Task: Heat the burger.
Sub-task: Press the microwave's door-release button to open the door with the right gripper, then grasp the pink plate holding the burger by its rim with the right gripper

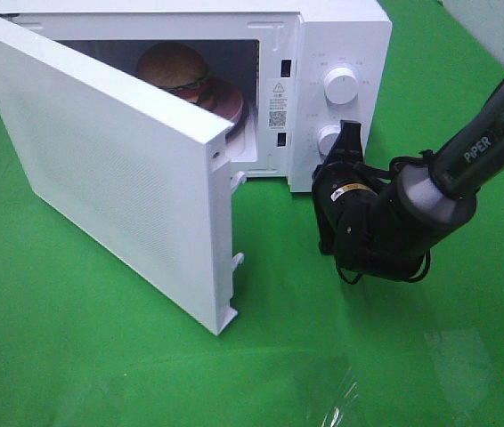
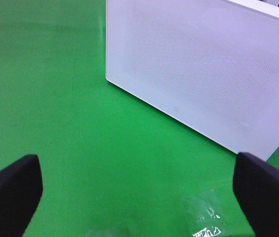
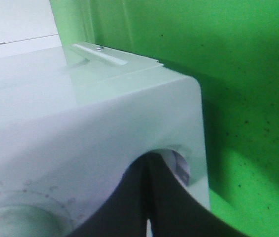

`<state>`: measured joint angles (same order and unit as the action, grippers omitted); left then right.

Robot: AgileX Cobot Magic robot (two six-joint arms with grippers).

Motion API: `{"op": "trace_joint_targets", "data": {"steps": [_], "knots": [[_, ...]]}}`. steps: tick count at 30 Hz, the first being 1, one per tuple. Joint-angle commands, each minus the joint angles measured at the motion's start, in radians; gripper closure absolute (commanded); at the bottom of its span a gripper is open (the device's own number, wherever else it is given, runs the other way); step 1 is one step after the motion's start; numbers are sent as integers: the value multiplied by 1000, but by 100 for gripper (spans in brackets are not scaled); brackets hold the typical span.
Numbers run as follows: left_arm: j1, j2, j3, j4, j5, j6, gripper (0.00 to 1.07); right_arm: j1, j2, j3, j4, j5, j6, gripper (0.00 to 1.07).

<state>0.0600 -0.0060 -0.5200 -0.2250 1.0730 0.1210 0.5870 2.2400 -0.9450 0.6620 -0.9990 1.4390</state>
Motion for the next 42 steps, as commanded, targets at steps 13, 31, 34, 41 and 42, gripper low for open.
{"op": "trace_joint_targets", "data": {"steps": [13, 31, 34, 41, 42], "knots": [[2, -15, 4, -10, -6, 0, 10, -22, -54, -6, -111, -62, 6, 107], [2, -15, 4, -8, -6, -1, 10, 1, -185, 142, -211, 138, -6, 107], [2, -15, 4, -8, -6, -1, 10, 1, -232, 178, -223, 194, -52, 107], [2, -15, 4, -8, -6, -1, 10, 1, -337, 205, -224, 364, -332, 107], [2, -15, 4, -8, -6, -1, 10, 1, -337, 205, -224, 364, -332, 107]]}}
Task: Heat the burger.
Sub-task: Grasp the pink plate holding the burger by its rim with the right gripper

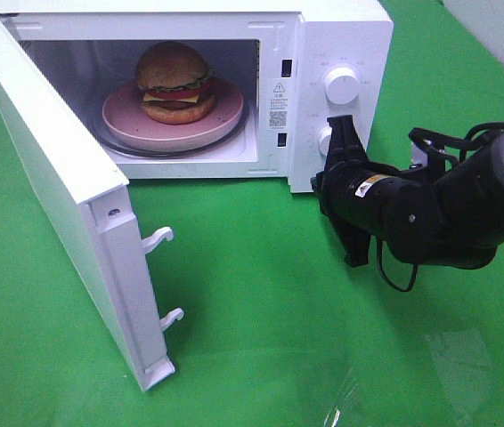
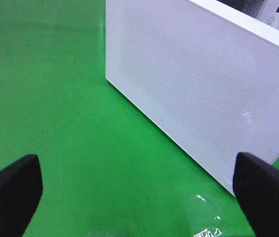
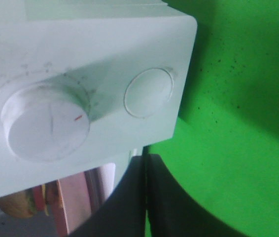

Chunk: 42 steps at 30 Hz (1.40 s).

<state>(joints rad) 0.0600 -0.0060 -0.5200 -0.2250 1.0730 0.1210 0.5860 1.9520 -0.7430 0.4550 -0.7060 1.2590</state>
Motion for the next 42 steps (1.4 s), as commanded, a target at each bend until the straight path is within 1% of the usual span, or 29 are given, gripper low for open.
{"op": "trace_joint_targets", "data": {"steps": [1, 5, 7, 8, 10, 11, 13, 14, 15, 16, 17, 19, 20, 21, 24, 26, 27, 28, 31, 33, 34, 35, 36, 37, 38, 39, 40, 41, 42], "knots": [[2, -15, 4, -8, -6, -1, 10, 2, -80, 3, -17, 138, -249, 107], [2, -15, 4, -8, -6, -1, 10, 1, -123, 2, -17, 224, -386, 106], [2, -15, 4, -8, -6, -1, 10, 0, -165, 2, -29, 296, -521, 105], [2, -15, 4, -8, -6, -1, 10, 0, -165, 2, -29, 296, -521, 105], [2, -15, 4, -8, -6, -1, 10, 0, -188, 2, -67, 340, -588, 105], [2, -15, 4, -8, -6, -1, 10, 0, -210, 1, -116, 388, -628, 104], [2, -15, 4, -8, -6, -1, 10, 0, -222, 1, -139, 413, -641, 104], [2, -15, 4, -8, -6, -1, 10, 0, -245, -1, -203, 479, -654, 104], [2, -15, 4, -8, -6, -1, 10, 0, -245, -1, -203, 479, -654, 104], [2, -15, 4, -8, -6, -1, 10, -1, -261, -10, -265, 541, -665, 104], [2, -15, 4, -8, -6, -1, 10, -1, -261, -10, -265, 541, -665, 104], [2, -15, 4, -8, -6, -1, 10, -1, -286, -47, -362, 706, -721, 103], [2, -15, 4, -8, -6, -1, 10, -1, -286, -47, -362, 706, -721, 103], [2, -15, 4, -8, -6, -1, 10, -1, -293, -74, -386, 799, -787, 103], [2, -15, 4, -8, -6, 1, 10, -1, -297, -85, -396, 834, -819, 103], [2, -15, 4, -8, -6, 0, 10, -1, -301, -146, -408, 1004, -1011, 102], [2, -15, 4, -8, -6, 0, 10, -1, -301, -146, -408, 1004, -1011, 102], [2, -15, 4, -8, -6, 0, 10, -1, -304, -174, -407, 1064, -1125, 101], [2, -15, 4, -8, -6, 0, 10, -1, -307, -186, -408, 1098, -1193, 101], [2, -15, 4, -8, -6, 0, 10, -1, -316, -223, -409, 1189, -1484, 99], [2, -15, 4, -8, -6, 0, 10, -1, -316, -223, -409, 1189, -1484, 99], [2, -15, 4, -8, -6, 0, 10, -1, -327, -230, -407, 1201, -1636, 97], [2, -15, 4, -8, -6, 0, 10, -1, -327, -230, -407, 1201, -1636, 97], [2, -15, 4, -8, -6, 0, 10, -1, -333, -231, -409, 1198, -1721, 97], [2, -15, 4, -8, -6, 0, 10, -1, -345, -231, -409, 1177, -1894, 96], [2, -15, 4, -8, -6, 0, 10, -1, -345, -231, -409, 1177, -1894, 96], [2, -15, 4, -8, -6, 0, 10, -1, -348, -231, -409, 1167, -2047, 96], [2, -15, 4, -8, -6, 0, 10, -1, -348, -231, -409, 1167, -2047, 96], [2, -15, 4, -8, -6, 0, 10, -1, -348, -231, -409, 1165, -2130, 95]]}}
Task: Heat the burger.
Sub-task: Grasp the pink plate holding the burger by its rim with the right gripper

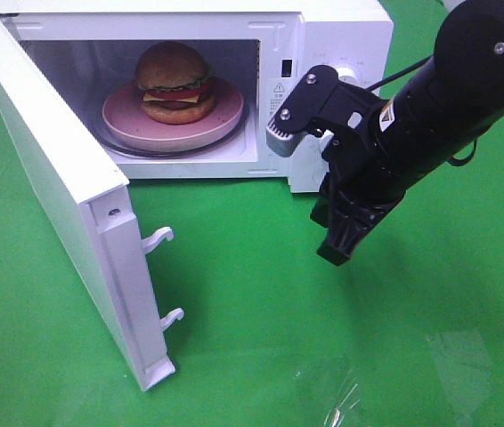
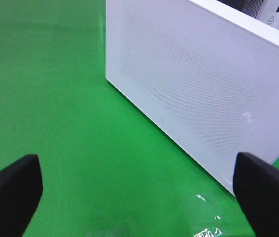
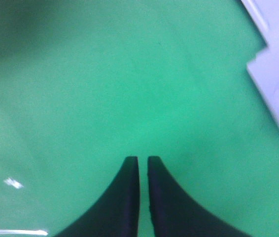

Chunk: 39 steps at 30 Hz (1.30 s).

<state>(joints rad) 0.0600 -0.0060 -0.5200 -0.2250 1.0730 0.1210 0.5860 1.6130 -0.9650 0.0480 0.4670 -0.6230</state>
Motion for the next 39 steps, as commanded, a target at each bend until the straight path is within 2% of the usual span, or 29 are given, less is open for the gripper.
{"op": "trace_joint_targets", "data": {"steps": [1, 2, 3, 5, 7, 8, 9, 10, 11, 12, 13, 14, 15, 16, 17, 18, 19, 22, 23, 27, 31, 39], "knots": [[2, -15, 4, -8, -6, 0, 10, -1, -9, -9, -2, -8, -398, 94], [2, -15, 4, -8, -6, 0, 10, -1, -9, -9, -2, -8, -398, 94], [2, -15, 4, -8, -6, 0, 10, -1, -9, -9, -3, -9, -553, 92], [2, -15, 4, -8, -6, 0, 10, -1, -9, -9, -4, -9, -616, 91], [2, -15, 4, -8, -6, 0, 10, -1, -9, -9, -8, -14, -694, 87], [2, -15, 4, -8, -6, 0, 10, 0, -9, -9, -22, -32, -730, 80], [2, -15, 4, -8, -6, 0, 10, 0, -9, -9, -22, -32, -730, 80], [2, -15, 4, -8, -6, 0, 10, 1, -9, -9, -63, -55, -736, 69], [2, -15, 4, -8, -6, 0, 10, 1, -9, -9, -63, -55, -736, 69], [2, -15, 4, -8, -6, 0, 10, 1, -9, -9, -99, -70, -733, 56], [2, -15, 4, -8, -6, 0, 10, 1, -9, -9, -99, -70, -733, 56], [2, -15, 4, -8, -6, 0, 10, 1, -9, -9, -127, -75, -715, 41], [2, -15, 4, -8, -6, 0, 10, 1, -9, -9, -130, -75, -709, 33], [2, -15, 4, -8, -6, 0, 10, 1, -9, -9, -130, -75, -709, 33], [2, -15, 4, -8, -6, 0, 10, 1, -9, -9, -130, -91, -691, 21], [2, -15, 4, -8, -6, 0, 10, 1, -9, -9, -130, -91, -691, 21], [2, -15, 4, -8, -6, 0, 10, 1, -9, -9, -136, -113, -655, 15], [2, -15, 4, -8, -6, 0, 10, 12, -6, -9, -164, -127, -628, 15], [2, -15, 4, -8, -6, 0, 10, 28, -5, -12, -233, -137, -585, 16], [2, -15, 4, -8, -6, 0, 10, 50, -2, -23, -303, -173, -509, 16], [2, -15, 4, -8, -6, 0, 10, 72, 40, -94, -386, -172, -436, 17], [2, -15, 4, -8, -6, 0, 10, 112, 144, -217, -441, -181, -377, 18]]}}
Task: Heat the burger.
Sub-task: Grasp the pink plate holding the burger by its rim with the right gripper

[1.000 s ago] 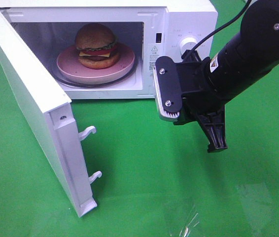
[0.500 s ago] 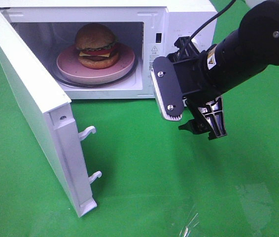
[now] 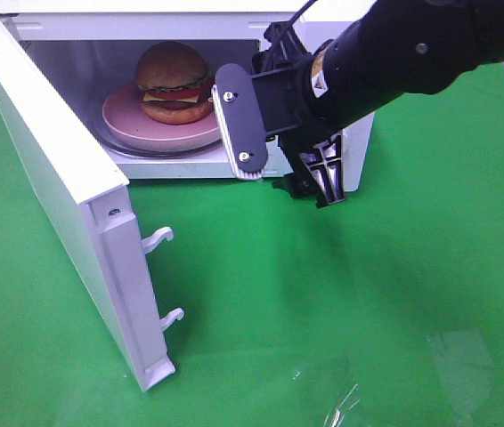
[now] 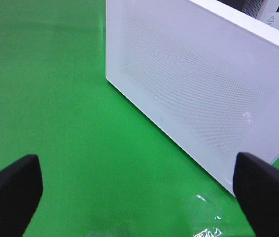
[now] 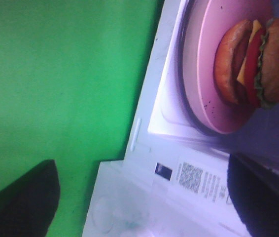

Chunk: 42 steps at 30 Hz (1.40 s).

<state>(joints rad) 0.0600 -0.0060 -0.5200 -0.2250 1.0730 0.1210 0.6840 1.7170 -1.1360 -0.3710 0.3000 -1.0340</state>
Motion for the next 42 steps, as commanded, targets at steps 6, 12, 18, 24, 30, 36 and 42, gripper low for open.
{"op": "trace_joint_targets", "data": {"steps": [6, 12, 18, 24, 30, 36, 42], "knots": [[2, -15, 4, -8, -6, 0, 10, 31, 164, -153, -18, -60, 48, 18], [2, -15, 4, -8, -6, 0, 10, 31, 247, -218, -15, -70, 48, 19], [2, -15, 4, -8, -6, 0, 10, 31, 341, -299, -6, -84, 48, 19], [2, -15, 4, -8, -6, 0, 10, 31, 421, -388, 27, -79, 48, 20], [2, -15, 4, -8, -6, 0, 10, 29, 502, -489, 29, -71, 48, 20], [2, -15, 4, -8, -6, 0, 10, 29, 560, -579, 34, -48, 48, 21], [2, -15, 4, -8, -6, 0, 10, 29, 632, -669, 63, -40, 61, 22]]}}
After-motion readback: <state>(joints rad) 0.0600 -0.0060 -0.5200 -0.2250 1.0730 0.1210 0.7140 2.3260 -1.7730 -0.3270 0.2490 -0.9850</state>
